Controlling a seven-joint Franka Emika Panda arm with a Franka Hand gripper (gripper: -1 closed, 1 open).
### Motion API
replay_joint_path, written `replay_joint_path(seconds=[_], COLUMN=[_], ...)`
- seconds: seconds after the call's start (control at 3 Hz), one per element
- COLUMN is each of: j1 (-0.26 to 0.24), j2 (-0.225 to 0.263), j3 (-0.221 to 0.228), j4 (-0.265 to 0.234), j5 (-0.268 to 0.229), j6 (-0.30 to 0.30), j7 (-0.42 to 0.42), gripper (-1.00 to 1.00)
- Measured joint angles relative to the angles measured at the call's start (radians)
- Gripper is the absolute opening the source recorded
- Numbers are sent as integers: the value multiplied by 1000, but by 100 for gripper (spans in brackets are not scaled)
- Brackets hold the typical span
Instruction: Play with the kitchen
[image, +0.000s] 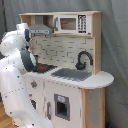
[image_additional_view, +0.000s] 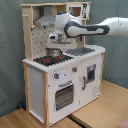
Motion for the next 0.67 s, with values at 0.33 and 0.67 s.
replay_joint_path(seconds=[0.33, 0.67], j1=[5, 11], j2=[42, 78], j3=[0, 0], j4=[-7, -17], j5=[-32, -62], j6=[-94, -168], j7=[59, 111], gripper=[-100, -100])
